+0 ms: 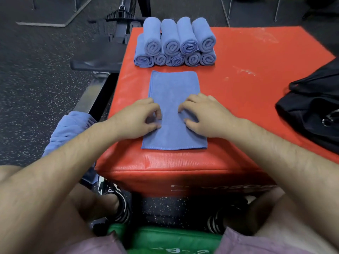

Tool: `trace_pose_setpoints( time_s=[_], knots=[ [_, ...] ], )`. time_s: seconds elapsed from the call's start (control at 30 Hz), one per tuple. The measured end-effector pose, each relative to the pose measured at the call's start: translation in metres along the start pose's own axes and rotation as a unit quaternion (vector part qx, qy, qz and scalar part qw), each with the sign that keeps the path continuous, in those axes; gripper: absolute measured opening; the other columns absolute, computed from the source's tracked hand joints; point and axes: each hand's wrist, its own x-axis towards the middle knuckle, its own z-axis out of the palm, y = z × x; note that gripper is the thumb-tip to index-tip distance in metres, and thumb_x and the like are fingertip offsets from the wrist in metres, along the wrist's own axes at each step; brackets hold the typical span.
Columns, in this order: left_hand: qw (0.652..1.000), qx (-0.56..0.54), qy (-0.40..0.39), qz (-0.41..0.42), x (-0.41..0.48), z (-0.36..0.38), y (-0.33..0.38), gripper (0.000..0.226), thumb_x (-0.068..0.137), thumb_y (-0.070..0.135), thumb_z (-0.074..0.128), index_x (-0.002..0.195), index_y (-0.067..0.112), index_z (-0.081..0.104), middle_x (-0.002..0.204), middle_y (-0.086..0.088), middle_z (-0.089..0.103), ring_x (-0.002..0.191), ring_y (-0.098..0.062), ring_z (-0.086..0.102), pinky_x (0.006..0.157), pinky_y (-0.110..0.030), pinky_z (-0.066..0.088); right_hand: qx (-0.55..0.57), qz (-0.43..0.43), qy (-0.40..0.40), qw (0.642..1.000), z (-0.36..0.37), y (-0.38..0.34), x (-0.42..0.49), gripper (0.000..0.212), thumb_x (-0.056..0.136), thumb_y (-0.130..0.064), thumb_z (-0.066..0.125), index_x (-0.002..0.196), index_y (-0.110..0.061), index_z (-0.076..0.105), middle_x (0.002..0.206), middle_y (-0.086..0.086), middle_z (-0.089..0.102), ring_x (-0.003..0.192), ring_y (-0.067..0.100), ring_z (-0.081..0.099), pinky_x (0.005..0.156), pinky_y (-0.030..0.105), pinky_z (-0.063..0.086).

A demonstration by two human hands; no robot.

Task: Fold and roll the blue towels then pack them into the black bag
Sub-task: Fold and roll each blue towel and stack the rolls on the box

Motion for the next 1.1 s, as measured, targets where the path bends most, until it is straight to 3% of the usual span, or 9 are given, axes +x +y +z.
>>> trace_pose_setpoints(
  time_s=[0.07,0.17,0.33,0.5,0.6,0.73,0.9,1.1],
  knots=[
    [0.999,-0.042,-0.011,0.032,-0.005,-0.001,0.005,0.020,0.082,0.008,0.076,0.096,0.019,0.065,0.090,0.000,0.053,0.079,-0.009,0.049,0.076,-0.023,0.041,0.022,-0.053,0.013,0.998,0.001,-0.005,-0.011,0.020,0.083,-0.029,0.062,0.103,-0.028,0.063,0.097,-0.005,0.058,0.094,0.021,0.054,0.082,0.038,0.044],
    [0.992,-0.104,-0.064,0.035,-0.016,0.002,0.018,0.019,0.084,0.011,0.077,0.093,0.022,0.065,0.085,0.005,0.054,0.076,-0.011,0.053,0.071,-0.015,0.040,0.090,-0.095,-0.036,0.991,0.001,-0.014,-0.027,0.007,0.081,-0.029,0.063,0.087,-0.027,0.062,0.078,-0.009,0.055,0.075,0.011,0.053,0.073,0.036,0.047],
    [0.973,-0.178,-0.150,-0.007,-0.028,0.007,0.016,0.024,0.079,0.016,0.084,0.095,0.023,0.068,0.086,0.001,0.059,0.071,-0.010,0.051,0.070,-0.027,0.047,0.132,-0.102,-0.072,0.983,-0.001,-0.009,-0.046,0.019,0.079,-0.036,0.069,0.095,-0.028,0.065,0.090,-0.011,0.056,0.083,0.010,0.054,0.079,0.035,0.048],
    [0.979,-0.143,-0.148,0.008,-0.032,0.005,0.009,0.033,0.075,0.023,0.088,0.098,0.030,0.065,0.094,0.006,0.056,0.080,-0.013,0.053,0.075,-0.023,0.047,0.145,-0.091,-0.096,0.981,0.000,0.002,-0.056,0.031,0.079,-0.042,0.078,0.104,-0.029,0.063,0.102,-0.010,0.054,0.099,0.010,0.050,0.091,0.031,0.045],
    [0.984,-0.113,-0.133,0.020,-0.034,0.002,0.006,0.034,0.075,0.028,0.088,0.099,0.029,0.063,0.096,0.008,0.056,0.084,-0.015,0.054,0.076,-0.024,0.048,0.158,-0.086,-0.096,0.979,0.000,0.003,-0.055,0.025,0.083,-0.037,0.077,0.102,-0.029,0.064,0.102,-0.012,0.056,0.098,0.008,0.051,0.090,0.032,0.046],
    [0.990,-0.063,-0.111,0.056,-0.032,-0.003,0.005,0.022,0.080,0.016,0.081,0.093,0.021,0.064,0.092,0.009,0.060,0.085,-0.013,0.055,0.075,-0.021,0.045,0.144,-0.092,-0.070,0.983,0.000,0.002,-0.057,0.019,0.080,-0.019,0.071,0.097,-0.024,0.066,0.097,-0.009,0.060,0.092,0.011,0.054,0.086,0.034,0.047],
    [0.994,-0.029,-0.094,0.054,-0.032,-0.003,0.003,0.017,0.082,0.012,0.075,0.093,0.019,0.065,0.090,0.008,0.062,0.082,-0.007,0.056,0.075,-0.015,0.041,0.122,-0.080,-0.074,0.987,0.000,-0.001,-0.058,0.030,0.076,-0.026,0.072,0.104,-0.026,0.060,0.102,-0.009,0.056,0.098,0.009,0.051,0.088,0.024,0.043],
    [0.994,-0.063,-0.085,0.003,-0.029,-0.011,0.006,0.019,0.085,0.012,0.072,0.097,0.024,0.062,0.087,0.012,0.065,0.081,-0.005,0.060,0.073,-0.013,0.044,0.117,-0.076,-0.072,0.988,-0.003,0.003,-0.057,0.033,0.074,-0.017,0.062,0.106,-0.027,0.057,0.099,-0.010,0.058,0.091,0.010,0.051,0.083,0.033,0.046]
  ],
)
